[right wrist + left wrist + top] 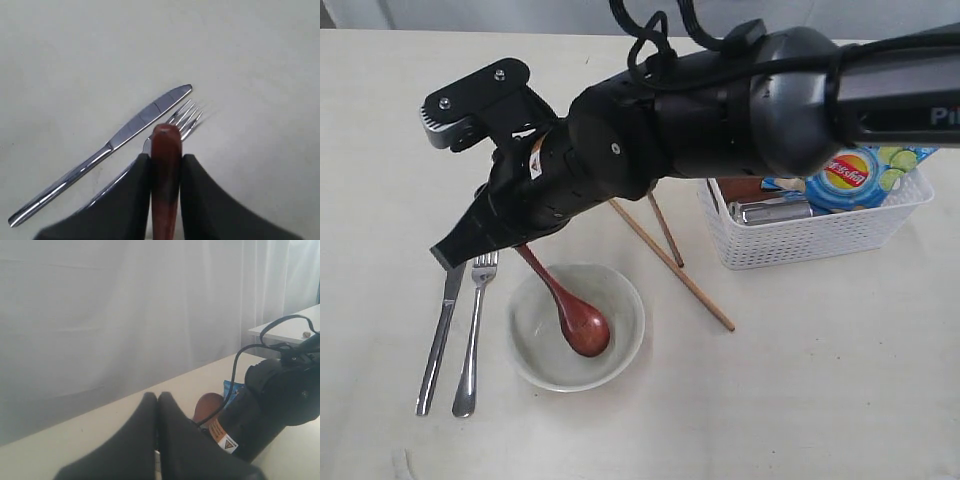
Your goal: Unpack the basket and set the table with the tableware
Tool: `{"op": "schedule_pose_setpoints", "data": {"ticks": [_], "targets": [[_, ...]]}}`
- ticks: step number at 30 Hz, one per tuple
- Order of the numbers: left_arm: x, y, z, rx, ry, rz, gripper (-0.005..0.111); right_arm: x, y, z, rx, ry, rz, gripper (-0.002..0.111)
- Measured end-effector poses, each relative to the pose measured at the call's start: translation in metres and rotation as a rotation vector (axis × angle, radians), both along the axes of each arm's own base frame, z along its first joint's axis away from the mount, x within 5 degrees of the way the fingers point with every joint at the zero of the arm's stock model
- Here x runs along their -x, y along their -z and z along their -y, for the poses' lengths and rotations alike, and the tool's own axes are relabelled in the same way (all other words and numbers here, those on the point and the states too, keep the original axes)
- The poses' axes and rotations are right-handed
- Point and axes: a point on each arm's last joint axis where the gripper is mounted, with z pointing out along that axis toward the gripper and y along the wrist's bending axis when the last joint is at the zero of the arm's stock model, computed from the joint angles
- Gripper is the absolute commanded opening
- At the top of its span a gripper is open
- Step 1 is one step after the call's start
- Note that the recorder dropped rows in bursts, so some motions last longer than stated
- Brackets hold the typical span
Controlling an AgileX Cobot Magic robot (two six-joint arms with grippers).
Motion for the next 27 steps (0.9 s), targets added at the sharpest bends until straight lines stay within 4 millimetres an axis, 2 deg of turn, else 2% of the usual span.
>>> {"op": "schedule_pose_setpoints", "data": {"ticks": [1,3,11,14,15,17,20,21,22,24,25,27], "targets": [[0.0,0.0,0.0,0.0,0.0,0.0,0.0,0.0,0.0,0.0,0.0,0.0,0.0,0.034],[0.0,0.0,0.0,0.0,0.0,0.0,0.0,0.0,0.0,0.0,0.006,-0.001,-0.005,0.042],[0.0,0.0,0.0,-0.004,0.0,-0.003,0.0,0.003,-0.001,0.003,0.033,-0.013,-0.021,0.042],[0.0,0.001,0.0,-0.006,0.0,-0.006,0.0,0.007,-0.021,0.01,0.031,-0.027,-0.003,0.042],[0.0,0.001,0.0,-0.008,0.0,-0.008,0.0,0.006,-0.032,0.019,0.026,0.008,-0.019,0.042],[0.0,0.001,0.0,-0.008,0.0,-0.008,0.0,-0.002,-0.039,0.032,0.027,0.077,-0.05,0.042],[0.0,0.001,0.0,-0.009,0.001,-0.009,0.0,-0.03,-0.043,0.058,0.051,0.202,-0.095,0.042],[0.0,0.001,0.0,-0.01,0.001,-0.011,0.0,-0.04,-0.043,0.067,0.066,0.238,-0.109,0.042],[0.0,0.001,0.0,-0.01,0.001,-0.011,0.0,-0.06,-0.04,0.082,0.111,0.29,-0.142,0.042],[0.0,0.001,0.0,-0.01,0.001,-0.011,0.0,-0.079,-0.023,0.092,0.221,0.309,-0.218,0.042],[0.0,0.001,0.0,-0.01,0.001,-0.011,0.0,-0.083,-0.018,0.092,0.263,0.302,-0.243,0.042],[0.0,0.001,0.0,-0.01,0.001,-0.011,0.0,-0.091,0.007,0.089,0.378,0.264,-0.303,0.046]]}}
